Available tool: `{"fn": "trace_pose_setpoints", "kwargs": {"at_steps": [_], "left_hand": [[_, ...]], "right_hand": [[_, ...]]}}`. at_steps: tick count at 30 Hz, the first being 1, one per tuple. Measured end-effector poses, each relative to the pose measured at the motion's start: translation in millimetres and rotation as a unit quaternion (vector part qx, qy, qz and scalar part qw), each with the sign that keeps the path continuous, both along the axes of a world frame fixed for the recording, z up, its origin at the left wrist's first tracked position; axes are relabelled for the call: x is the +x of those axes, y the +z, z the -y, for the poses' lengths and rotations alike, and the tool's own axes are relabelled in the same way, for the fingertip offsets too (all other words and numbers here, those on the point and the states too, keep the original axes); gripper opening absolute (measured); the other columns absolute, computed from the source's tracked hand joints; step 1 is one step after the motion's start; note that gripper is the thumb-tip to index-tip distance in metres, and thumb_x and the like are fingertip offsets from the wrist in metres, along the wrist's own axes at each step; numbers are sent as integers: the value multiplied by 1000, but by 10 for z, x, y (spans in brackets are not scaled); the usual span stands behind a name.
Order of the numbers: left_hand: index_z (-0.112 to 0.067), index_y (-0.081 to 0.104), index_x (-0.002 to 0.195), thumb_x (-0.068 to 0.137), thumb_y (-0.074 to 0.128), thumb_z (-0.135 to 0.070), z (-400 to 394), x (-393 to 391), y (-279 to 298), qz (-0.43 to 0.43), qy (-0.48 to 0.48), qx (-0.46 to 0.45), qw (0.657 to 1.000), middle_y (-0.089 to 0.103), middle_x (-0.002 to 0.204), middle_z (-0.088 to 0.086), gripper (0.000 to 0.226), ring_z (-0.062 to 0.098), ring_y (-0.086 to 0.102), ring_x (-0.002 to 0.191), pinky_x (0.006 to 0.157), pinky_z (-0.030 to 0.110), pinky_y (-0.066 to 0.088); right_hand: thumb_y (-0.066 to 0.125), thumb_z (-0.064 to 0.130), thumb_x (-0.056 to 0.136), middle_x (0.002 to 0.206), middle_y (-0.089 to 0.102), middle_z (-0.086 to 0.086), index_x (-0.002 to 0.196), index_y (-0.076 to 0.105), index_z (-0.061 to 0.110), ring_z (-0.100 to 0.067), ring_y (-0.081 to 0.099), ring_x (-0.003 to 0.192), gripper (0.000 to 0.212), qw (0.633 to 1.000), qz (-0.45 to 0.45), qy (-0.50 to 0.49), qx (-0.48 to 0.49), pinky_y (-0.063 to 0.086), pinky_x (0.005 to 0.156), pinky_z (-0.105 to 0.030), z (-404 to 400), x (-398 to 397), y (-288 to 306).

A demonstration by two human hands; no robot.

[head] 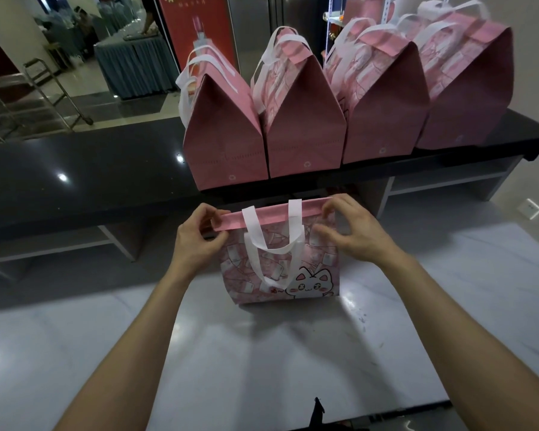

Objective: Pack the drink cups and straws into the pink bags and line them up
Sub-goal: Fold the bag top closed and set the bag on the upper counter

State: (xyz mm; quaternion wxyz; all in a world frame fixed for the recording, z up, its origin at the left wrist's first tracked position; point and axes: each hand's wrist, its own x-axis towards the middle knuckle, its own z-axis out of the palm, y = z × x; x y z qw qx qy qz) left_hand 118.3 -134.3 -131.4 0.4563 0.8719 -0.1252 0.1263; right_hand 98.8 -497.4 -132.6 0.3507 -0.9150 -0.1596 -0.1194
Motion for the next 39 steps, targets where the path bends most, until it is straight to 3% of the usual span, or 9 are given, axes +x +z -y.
{"fn": "trace_pose_setpoints", "kwargs": {"at_steps": [3,7,12,15,19,24,31,35,39], "left_hand": [[-32,60,102,88,90,-30,-36,12,50,1,-23,22,1000,78,116,-17,33,7,73,109,91,18,61],[-42,61,125,92,88,-33,-43,59,173,-25,-25,91,995,74,116,-12,44,6,70,106,86,23,60],[-43,73,111,96,83,-22,-39,129,255,-21,-50,167,984,70,109,-17,28,5,65,104,84,25,57],[-40,76,102,95,83,-16,-31,165,268,-17,-51,186,981,72,101,-20,26,2,66,98,81,24,55],[-49,76,94,95,83,-19,-63,184,272,-26,-48,193,980,71,93,-28,30,-7,64,99,76,22,53],[-30,85,102,92,86,-31,-108,163,273,-2,-32,238,971,69,91,-18,10,7,66,89,81,43,63],[-39,65,140,91,63,-56,189,96,783,-22,-115,217,969,64,139,-17,52,3,58,127,112,36,47],[-39,59,151,95,67,-68,975,90,885,12,-184,333,925,64,146,-14,63,8,57,132,113,37,48],[-38,74,124,101,74,-44,1191,158,787,-3,-181,343,922,70,114,-16,24,9,66,97,89,41,59]], "right_hand": [[72,52,98,106,61,19,104,52,37,-8,63,99,26,999,13,-42,13,58,87,-39,-7,32,2],[80,39,97,122,66,14,139,51,39,-12,64,115,51,998,-26,-45,24,54,99,-37,-32,62,79],[85,50,88,111,67,19,112,70,33,1,62,107,33,999,-44,-22,16,51,89,-25,-3,88,190],[90,28,86,108,73,14,94,74,30,-8,67,108,18,995,-80,-32,45,60,92,-40,-66,92,184],[89,11,86,107,77,8,77,72,33,-16,70,115,29,991,-111,-36,62,61,98,-51,-73,109,203],[91,30,86,100,80,13,89,80,29,-6,70,106,11,991,-117,-39,42,58,93,-39,47,118,200],[92,36,84,87,77,19,89,80,31,3,69,97,14,989,-91,-66,94,53,78,-22,-56,87,69],[87,63,81,129,71,20,131,69,34,3,64,124,61,976,-97,-23,194,52,104,-21,-89,-62,30],[80,81,77,144,63,18,143,59,37,-4,62,130,83,962,-114,-95,229,52,110,-35,108,-499,-419]]}}
